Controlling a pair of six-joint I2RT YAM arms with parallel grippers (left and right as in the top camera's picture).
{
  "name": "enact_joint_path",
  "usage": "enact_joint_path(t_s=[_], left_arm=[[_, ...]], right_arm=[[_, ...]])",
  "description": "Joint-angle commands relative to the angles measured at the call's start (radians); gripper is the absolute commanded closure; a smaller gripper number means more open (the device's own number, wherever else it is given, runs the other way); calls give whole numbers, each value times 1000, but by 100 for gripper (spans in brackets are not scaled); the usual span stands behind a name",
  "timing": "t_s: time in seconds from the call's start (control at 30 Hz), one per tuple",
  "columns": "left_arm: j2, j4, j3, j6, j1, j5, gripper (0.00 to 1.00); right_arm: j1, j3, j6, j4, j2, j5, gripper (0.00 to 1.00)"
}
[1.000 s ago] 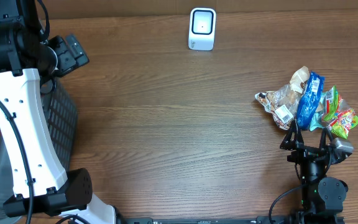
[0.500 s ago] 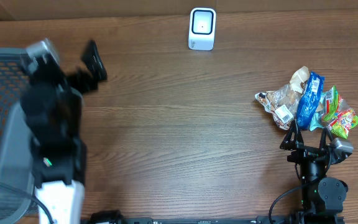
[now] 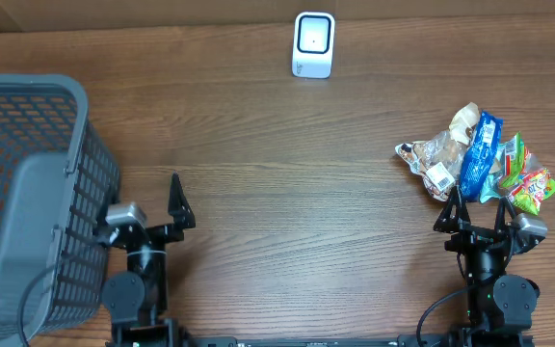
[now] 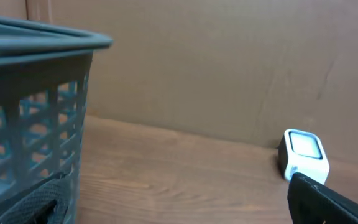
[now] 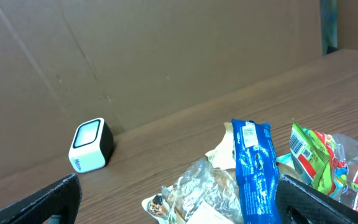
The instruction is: Scan the item barcode
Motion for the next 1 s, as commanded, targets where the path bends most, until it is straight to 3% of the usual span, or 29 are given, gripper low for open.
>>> enact_joint_path(t_s=[0.0, 0.37, 0.97], left_arm=[[-124, -16, -85, 63, -1, 3, 0], [-282, -344, -83, 138, -3, -6, 0], [-282, -343, -83, 138, -3, -3, 0]], right_arm=[[6, -10, -3, 6, -7, 2, 0], [6, -10, -3, 7, -7, 2, 0], [6, -10, -3, 6, -7, 2, 0]])
